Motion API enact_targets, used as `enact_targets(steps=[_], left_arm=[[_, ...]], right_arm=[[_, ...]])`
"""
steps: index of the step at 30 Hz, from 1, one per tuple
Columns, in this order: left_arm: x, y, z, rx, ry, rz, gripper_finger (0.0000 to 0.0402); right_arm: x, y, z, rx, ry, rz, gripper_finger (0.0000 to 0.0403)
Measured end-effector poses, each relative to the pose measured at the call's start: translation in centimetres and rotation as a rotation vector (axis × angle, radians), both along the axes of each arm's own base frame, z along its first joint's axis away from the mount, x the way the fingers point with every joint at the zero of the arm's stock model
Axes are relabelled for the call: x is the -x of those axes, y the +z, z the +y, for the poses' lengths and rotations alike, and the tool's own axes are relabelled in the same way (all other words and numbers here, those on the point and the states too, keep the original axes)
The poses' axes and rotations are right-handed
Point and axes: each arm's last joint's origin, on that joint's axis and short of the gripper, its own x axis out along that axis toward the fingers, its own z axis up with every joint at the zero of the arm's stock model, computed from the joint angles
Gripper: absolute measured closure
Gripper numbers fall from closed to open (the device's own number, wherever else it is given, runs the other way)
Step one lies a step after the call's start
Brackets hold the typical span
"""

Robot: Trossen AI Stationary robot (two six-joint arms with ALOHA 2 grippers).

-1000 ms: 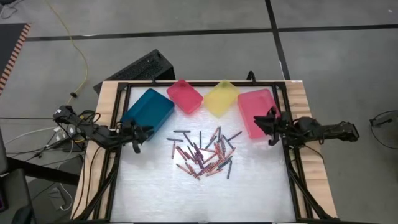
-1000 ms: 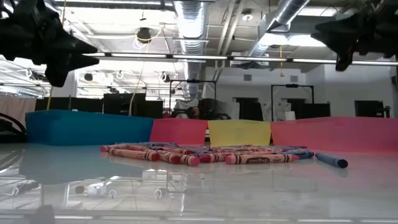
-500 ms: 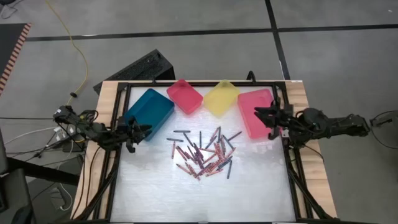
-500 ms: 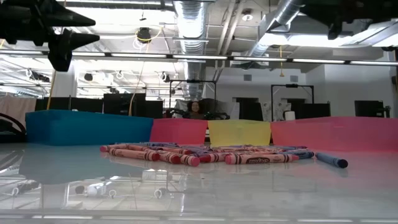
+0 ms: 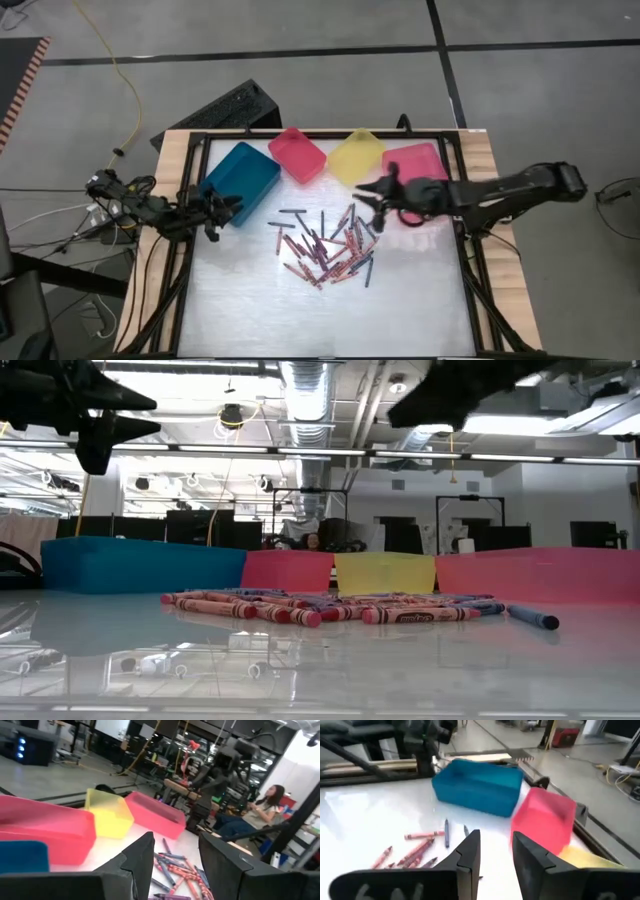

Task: Sort crayons
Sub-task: Put the pink crayon into the right pink bin

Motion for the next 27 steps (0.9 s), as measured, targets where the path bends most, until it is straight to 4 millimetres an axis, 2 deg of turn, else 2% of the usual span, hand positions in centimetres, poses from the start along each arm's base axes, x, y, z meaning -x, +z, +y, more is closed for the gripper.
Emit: enact_targets(steps=[2,8,11,18,27], left_arm=[[0.0,0.0,0.0,-0.011,0.019,0.009,0.0256],[0.0,-0.3,0.1,-0.018,0.032,0.039,0.0256],[0.0,-0.5,0.1,-0.02,0.032,0.053,0.0256],[-0.1,-1.0,0.0,-0.01,0.028,0.089,0.0256],[-0.1,-1.0,0.0,-0.019,0.011,0.098,0.0256]], right_arm=[[-1.6,0.9,0.3,0.015,0.022,0.023,0.0281],[-5.8,-0.6,0.6,0.072,0.051,0.31,0.0237],[-7.5,0.3,0.7,0.121,0.078,0.363,0.022],[-10.0,-0.6,0.7,0.211,0.187,0.586,0.0216],[-12.3,-2.7,1.0,0.173,0.417,0.69,0.0227]])
